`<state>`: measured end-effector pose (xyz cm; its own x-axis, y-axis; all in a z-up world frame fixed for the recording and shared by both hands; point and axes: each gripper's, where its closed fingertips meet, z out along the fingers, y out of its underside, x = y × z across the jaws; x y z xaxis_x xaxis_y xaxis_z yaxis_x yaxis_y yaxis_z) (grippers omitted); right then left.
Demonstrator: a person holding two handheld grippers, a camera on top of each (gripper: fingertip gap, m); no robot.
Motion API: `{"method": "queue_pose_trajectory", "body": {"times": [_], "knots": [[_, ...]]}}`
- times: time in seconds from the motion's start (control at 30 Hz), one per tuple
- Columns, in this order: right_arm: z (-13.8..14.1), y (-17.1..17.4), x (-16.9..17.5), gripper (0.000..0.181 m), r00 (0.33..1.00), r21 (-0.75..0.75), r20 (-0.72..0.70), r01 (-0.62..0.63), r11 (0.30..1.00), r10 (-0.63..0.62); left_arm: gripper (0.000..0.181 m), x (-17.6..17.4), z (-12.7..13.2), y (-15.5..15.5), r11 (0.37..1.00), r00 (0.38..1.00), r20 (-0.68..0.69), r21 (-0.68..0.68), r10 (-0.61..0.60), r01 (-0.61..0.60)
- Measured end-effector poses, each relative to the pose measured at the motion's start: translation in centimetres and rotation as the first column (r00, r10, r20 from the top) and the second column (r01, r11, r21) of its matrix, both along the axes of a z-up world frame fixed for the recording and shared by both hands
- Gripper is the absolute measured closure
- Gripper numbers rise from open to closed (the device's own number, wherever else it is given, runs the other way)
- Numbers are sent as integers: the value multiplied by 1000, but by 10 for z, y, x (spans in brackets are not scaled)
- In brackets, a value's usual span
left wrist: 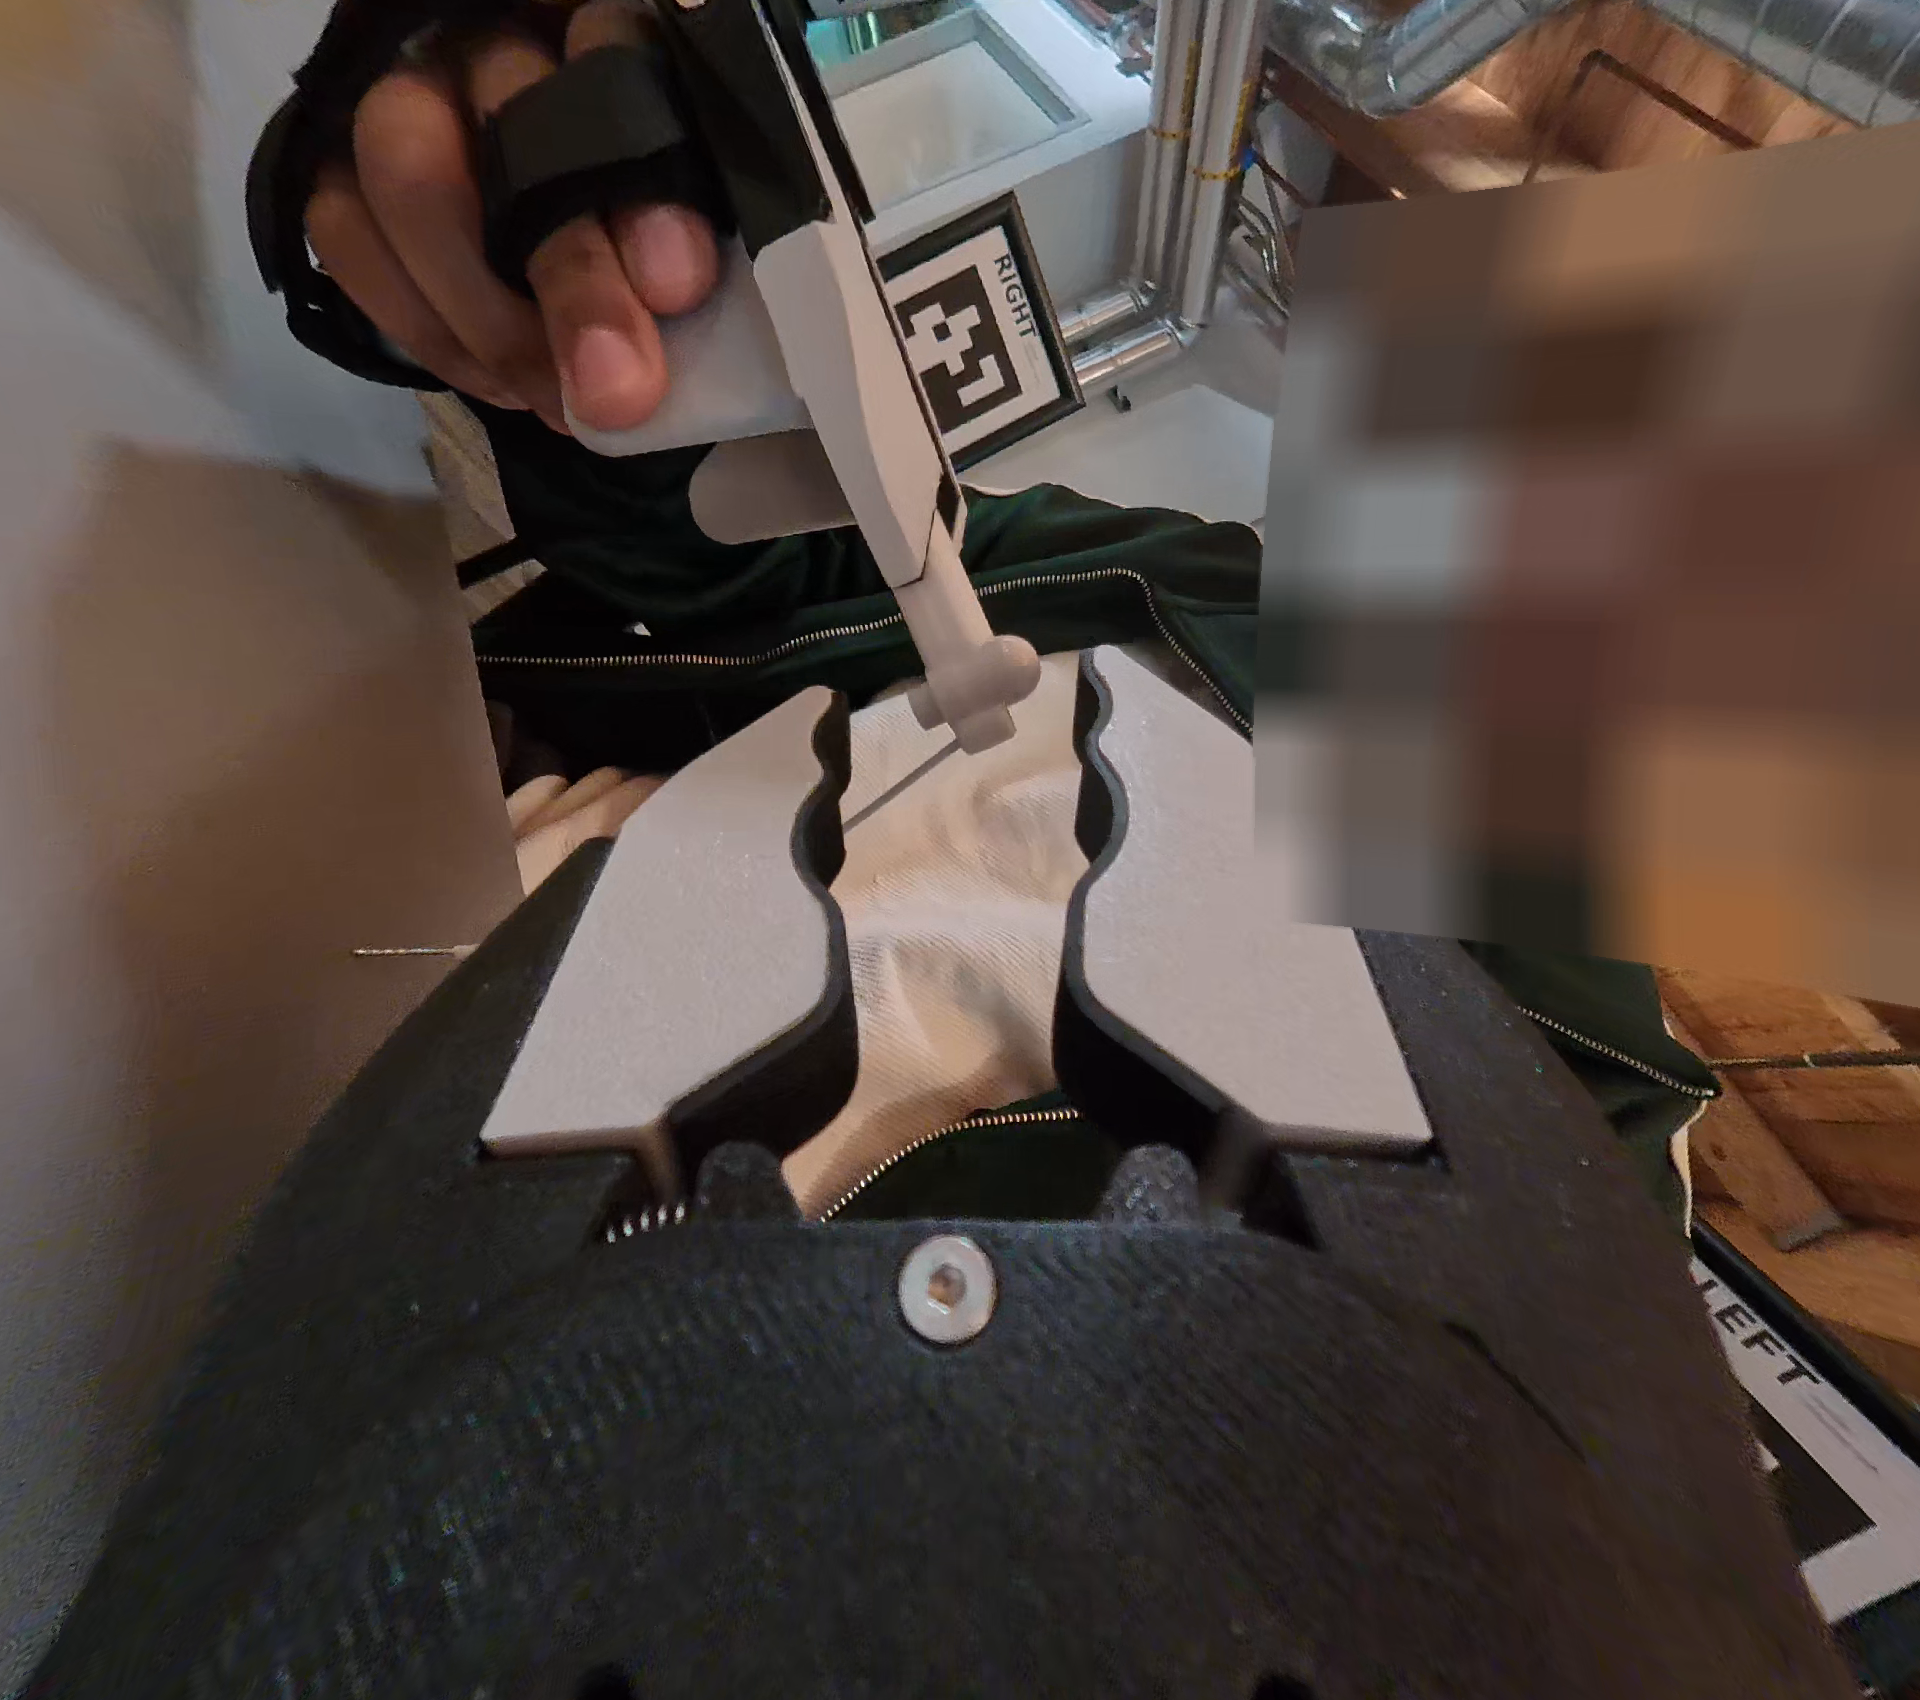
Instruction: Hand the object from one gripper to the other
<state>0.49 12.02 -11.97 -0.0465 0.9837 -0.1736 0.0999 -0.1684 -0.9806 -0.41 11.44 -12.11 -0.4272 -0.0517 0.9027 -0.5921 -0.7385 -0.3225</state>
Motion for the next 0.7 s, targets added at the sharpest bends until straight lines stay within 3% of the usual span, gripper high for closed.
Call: {"method": "queue_pose_trajectory", "body": {"times": [0.27, 0.43, 0.5, 0.6, 0.7], "knots": [[-2, -4, -2, 170, 1000, -19, 9, -28, 999, 28, 153, -2, 2, -11, 998, 998, 18, 14, -62, 61], [-2, -1, -1, 169, 1000, -23, -2, -10, 1000, 9, 154, -1, 3, -8, 999, 999, 22, 0, -46, 46], [-3, 11, 0, 153, 998, -17, -7, 63, 998, -63, 154, -2, 10, -2, 1000, 998, 57, -18, -18, 19], [-3, 34, 6, 121, 979, -26, -41, 198, 980, -199, 154, -1, 17, 14, 995, 992, 91, 19, 92, -94], [-1, 46, 14, 119, 962, -36, -63, 265, 964, -267, 154, -1, 25, 44, 943, 940, 154, 93, 304, -320]]}}
